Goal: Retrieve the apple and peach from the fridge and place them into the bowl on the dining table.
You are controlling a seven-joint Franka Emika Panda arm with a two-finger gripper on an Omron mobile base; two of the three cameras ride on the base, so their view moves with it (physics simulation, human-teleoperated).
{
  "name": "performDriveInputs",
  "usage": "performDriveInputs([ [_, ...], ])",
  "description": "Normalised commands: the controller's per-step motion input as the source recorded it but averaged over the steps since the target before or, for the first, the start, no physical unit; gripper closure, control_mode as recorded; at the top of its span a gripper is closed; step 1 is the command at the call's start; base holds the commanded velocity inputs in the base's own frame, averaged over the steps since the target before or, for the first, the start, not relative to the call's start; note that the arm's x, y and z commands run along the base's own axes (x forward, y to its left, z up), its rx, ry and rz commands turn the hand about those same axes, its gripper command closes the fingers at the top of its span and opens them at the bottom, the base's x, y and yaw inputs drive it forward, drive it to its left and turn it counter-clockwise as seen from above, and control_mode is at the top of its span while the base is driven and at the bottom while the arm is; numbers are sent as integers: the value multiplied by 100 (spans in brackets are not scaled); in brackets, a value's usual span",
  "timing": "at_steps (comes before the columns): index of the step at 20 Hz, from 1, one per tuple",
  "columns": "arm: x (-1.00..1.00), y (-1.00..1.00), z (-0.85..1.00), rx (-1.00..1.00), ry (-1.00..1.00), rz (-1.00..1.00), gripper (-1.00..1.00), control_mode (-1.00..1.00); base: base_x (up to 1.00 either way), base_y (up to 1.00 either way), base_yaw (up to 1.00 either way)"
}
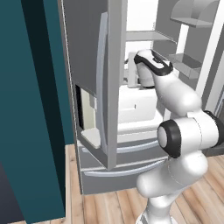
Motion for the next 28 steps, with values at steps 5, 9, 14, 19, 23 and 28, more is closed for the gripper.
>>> performDriveInputs([
  [5,0,56,0,3,0,10,-100,-100,0,0,0],
  [9,-9,69,0,8,0,19,-100,-100,0,0,0],
  [14,-45,98,-5,1,0,26,-100,-100,0,0,0],
  [19,-55,100,-15,0,0,25,-100,-100,0,0,0],
  [23,-55,99,-9,0,-3,22,-100,-100,0,0,0],
  [28,-59,1,19,-1,-21,5,-100,-100,0,0,0],
])
